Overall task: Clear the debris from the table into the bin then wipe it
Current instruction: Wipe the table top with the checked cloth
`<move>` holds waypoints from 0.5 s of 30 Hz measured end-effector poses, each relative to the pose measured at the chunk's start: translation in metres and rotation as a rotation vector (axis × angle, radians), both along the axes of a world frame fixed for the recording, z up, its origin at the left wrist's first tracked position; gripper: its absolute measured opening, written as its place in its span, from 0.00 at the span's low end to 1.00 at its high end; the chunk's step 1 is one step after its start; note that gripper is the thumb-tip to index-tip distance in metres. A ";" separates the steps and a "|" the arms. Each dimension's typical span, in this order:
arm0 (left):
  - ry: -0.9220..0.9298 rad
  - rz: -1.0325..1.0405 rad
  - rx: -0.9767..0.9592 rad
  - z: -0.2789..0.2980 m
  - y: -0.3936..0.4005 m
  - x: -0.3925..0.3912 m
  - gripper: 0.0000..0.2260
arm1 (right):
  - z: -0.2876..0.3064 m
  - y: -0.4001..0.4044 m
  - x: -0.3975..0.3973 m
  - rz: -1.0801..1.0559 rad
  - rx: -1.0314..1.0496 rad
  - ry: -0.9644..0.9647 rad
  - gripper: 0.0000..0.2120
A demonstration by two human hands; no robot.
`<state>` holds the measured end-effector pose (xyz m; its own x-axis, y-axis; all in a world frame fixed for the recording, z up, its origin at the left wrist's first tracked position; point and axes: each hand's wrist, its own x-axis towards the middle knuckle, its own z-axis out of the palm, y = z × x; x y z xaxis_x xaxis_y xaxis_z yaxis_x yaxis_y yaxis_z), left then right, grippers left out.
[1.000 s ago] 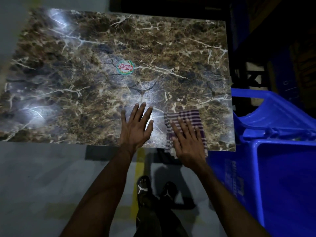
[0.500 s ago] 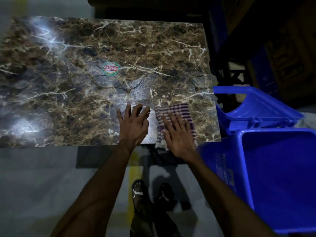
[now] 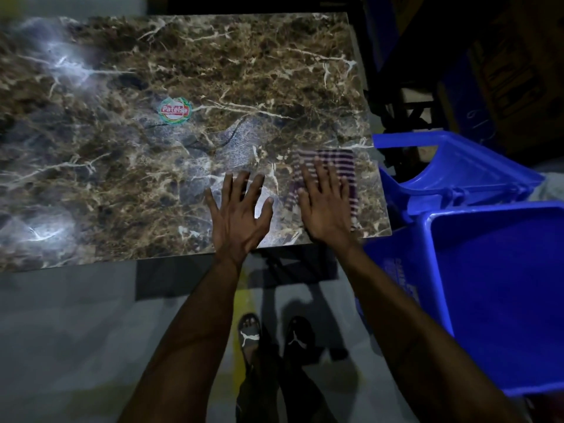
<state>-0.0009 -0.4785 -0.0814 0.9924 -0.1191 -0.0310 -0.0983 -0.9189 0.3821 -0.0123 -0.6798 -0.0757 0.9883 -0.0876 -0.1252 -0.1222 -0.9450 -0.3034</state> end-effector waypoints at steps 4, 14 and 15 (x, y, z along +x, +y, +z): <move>-0.014 -0.028 -0.014 0.002 -0.002 -0.001 0.25 | 0.002 -0.009 -0.056 0.172 -0.016 0.013 0.28; -0.091 -0.027 0.003 -0.001 -0.002 0.000 0.25 | -0.003 -0.059 -0.007 -0.123 -0.045 0.022 0.29; -0.094 -0.025 0.000 -0.002 -0.001 0.000 0.25 | -0.001 -0.051 -0.001 -0.113 -0.031 0.027 0.29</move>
